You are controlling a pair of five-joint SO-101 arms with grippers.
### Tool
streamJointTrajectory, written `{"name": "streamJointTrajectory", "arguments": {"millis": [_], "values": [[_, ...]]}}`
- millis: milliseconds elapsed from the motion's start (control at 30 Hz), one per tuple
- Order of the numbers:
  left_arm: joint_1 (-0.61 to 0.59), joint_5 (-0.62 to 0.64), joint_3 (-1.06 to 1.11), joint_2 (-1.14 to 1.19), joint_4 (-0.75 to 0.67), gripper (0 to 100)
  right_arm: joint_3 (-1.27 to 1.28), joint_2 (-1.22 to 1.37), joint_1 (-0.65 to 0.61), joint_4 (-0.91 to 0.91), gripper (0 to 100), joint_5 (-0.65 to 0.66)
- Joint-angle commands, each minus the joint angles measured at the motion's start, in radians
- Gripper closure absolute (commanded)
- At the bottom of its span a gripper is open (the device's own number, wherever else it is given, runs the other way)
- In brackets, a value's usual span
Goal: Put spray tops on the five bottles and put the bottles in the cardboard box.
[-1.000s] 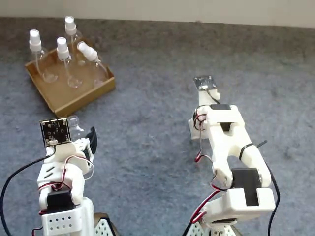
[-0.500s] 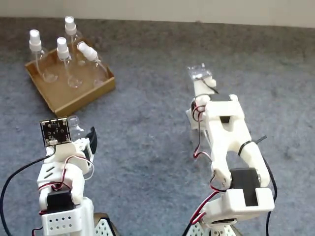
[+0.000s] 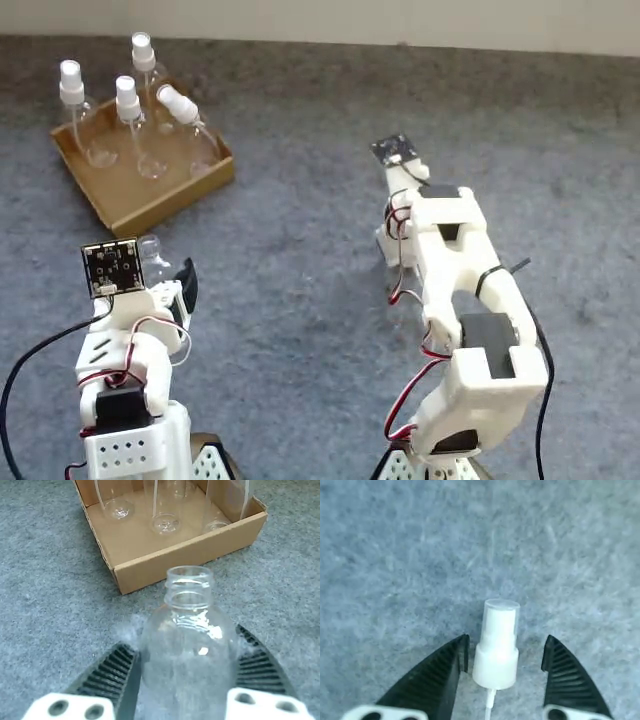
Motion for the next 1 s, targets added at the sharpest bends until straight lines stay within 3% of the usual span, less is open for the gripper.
{"name": "streamJointTrajectory", "arguments": {"millis": [0, 233, 533, 833, 967], "values": [[0.013, 0.006, -0.008, -0.012, -0.029, 86, -0.059, -0.008, -0.012, 0.004, 77.9, 0.014], [0.013, 0.006, -0.008, -0.012, -0.029, 86, -0.058, -0.008, -0.012, 0.002, 95.2, 0.014], [0.016, 0.006, -0.008, -0.012, -0.029, 86, -0.065, -0.096, 0.018, 0.085, 99.5, 0.014], [0.185, 0.006, -0.008, -0.012, -0.029, 86, -0.058, -0.464, 0.007, 0.189, 99.5, 0.0], [0.303, 0.006, -0.015, -0.012, -0.029, 86, -0.019, -0.63, -0.01, 0.2, 99.4, -0.129]]}}
